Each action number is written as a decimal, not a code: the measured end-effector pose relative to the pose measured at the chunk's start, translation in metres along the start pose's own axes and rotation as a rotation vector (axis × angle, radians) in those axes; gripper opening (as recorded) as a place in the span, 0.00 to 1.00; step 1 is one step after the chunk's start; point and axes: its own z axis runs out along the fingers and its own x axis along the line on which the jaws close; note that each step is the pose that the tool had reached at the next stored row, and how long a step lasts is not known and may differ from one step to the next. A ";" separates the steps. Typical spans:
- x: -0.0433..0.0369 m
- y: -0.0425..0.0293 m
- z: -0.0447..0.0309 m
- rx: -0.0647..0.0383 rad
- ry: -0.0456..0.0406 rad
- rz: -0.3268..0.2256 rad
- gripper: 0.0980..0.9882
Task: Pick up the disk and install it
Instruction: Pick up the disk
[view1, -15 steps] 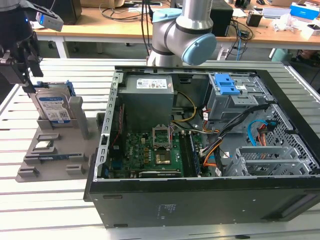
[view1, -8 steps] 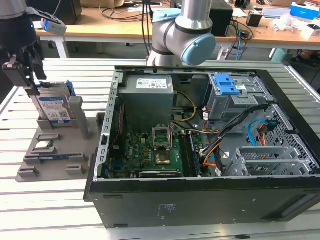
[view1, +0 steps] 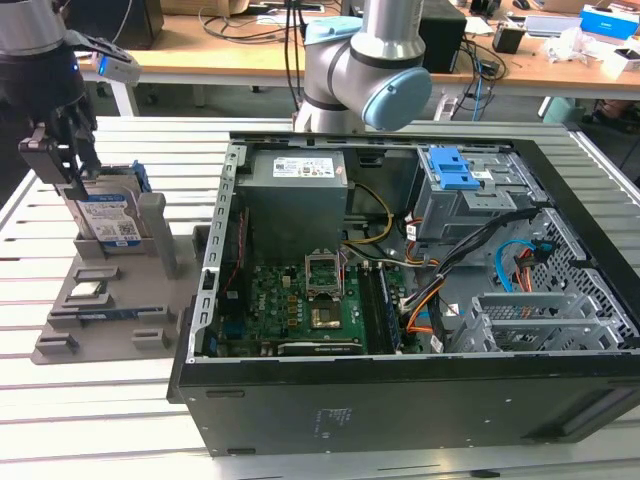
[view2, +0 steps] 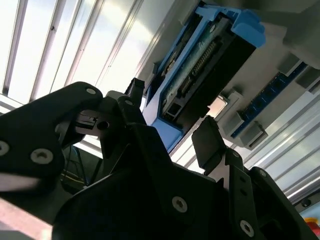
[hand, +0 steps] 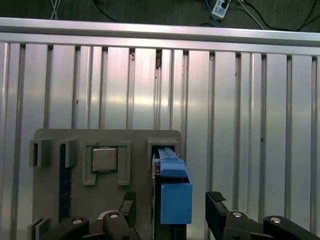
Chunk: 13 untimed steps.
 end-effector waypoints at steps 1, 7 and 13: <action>-0.0001 -0.0003 0.0021 0.000 0.0000 0.000 0.63; -0.0008 -0.0019 0.0156 0.000 0.0000 0.000 0.63; -0.0006 -0.0074 0.0211 0.000 0.0005 0.000 0.63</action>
